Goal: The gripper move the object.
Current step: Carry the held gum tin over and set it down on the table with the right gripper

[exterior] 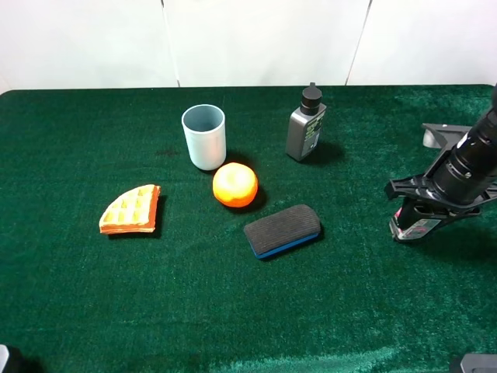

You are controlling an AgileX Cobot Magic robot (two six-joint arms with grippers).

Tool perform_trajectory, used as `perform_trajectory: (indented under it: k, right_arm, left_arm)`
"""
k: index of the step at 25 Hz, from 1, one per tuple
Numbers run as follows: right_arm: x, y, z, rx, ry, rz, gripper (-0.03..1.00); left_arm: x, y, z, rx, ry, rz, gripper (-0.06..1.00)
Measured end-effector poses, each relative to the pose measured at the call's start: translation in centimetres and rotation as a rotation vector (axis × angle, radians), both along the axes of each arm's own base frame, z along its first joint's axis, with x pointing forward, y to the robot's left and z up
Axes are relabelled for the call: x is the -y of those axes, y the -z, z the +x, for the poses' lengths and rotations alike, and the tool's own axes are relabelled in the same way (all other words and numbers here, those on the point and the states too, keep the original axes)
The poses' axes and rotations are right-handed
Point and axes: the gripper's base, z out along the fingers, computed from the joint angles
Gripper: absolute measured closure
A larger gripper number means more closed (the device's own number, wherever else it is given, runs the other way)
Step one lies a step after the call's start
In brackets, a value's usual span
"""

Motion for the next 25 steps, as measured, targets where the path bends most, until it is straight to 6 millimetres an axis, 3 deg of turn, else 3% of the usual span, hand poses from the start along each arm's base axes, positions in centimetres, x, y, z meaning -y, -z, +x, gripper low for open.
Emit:
perform_trajectory:
  k: [12, 25]
  right_arm:
    - [-0.3, -3.8, 0.0, 0.011, -0.003, 0.035, 0.63]
    - [-0.9, -7.7, 1.8, 0.013, -0.01, 0.082, 0.63]
  left_arm:
    - [0.0, 0.0, 0.0, 0.0, 0.0, 0.0, -0.05]
    - [0.0, 0.0, 0.0, 0.0, 0.0, 0.0, -0.05]
